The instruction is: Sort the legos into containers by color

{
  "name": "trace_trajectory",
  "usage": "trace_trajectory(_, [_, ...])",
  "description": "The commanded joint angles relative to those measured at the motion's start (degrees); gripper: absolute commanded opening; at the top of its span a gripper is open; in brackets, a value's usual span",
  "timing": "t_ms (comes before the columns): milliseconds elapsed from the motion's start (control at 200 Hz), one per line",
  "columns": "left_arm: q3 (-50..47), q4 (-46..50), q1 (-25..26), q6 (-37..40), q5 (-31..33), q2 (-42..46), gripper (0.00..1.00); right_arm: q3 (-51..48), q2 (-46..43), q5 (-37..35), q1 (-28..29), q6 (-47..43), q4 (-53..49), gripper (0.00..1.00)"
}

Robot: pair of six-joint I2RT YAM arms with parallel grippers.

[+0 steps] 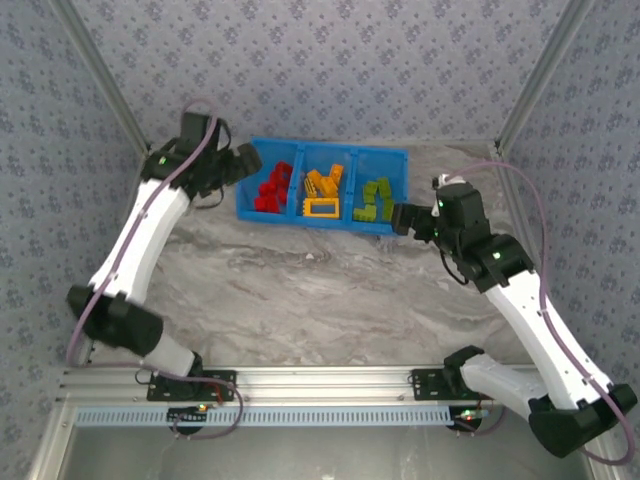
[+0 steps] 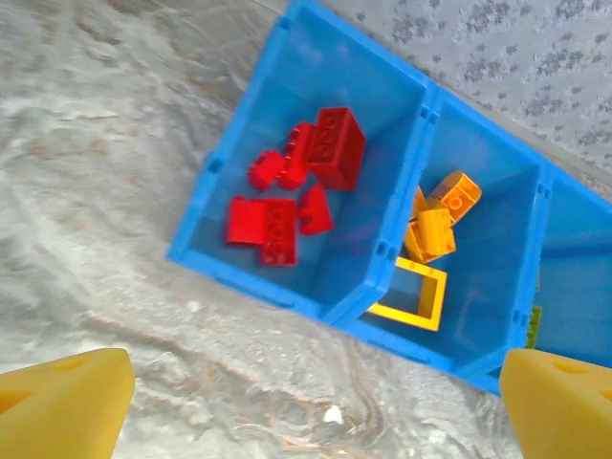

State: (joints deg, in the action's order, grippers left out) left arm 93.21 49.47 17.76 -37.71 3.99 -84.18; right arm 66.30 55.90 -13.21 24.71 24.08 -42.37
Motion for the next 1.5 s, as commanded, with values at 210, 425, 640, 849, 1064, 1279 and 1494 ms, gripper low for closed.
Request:
trace_trajectory(210, [-37.29,-6.59,0.79,5.11,36.07,30.07,0.98,-22.9,-15.75,-22.6,-3.21,-9.99,12.16,1.0])
trace_trajectory(425, [-59.85,-27.85,-1.34,26.11,32.47,37.45,0.98,-44.47,-18.01,-17.22,-10.66,-14.5,34.85,1.0])
trace_trajectory(640, [-69.19,-48.42,-7.39,31.06,23.9,29.44,0.98,-50.17,-7.98,-10.6,-16.76,-18.2,49.77,1.0])
trace_trajectory(849, [-68.93,-62.87,-12.28,31.02,17.47,16.27,0.98,-48.53,4.24,-1.9,-21.26,-20.28,60.45,1.0])
trace_trajectory(1064, [-64.55,-76.01,-15.97,31.02,10.39,4.61,0.98,-46.76,14.23,3.26,-23.39,-23.3,73.27,1.0])
trace_trajectory(1279, [-65.02,-86.22,-18.87,33.25,5.52,-1.11,0.98,-44.25,21.77,7.39,-26.11,-23.33,80.25,1.0])
trace_trajectory(1494, [-71.35,-99.79,-18.96,34.21,3.18,-3.67,0.98,-44.83,29.26,11.98,-27.99,-23.39,88.87,1.0])
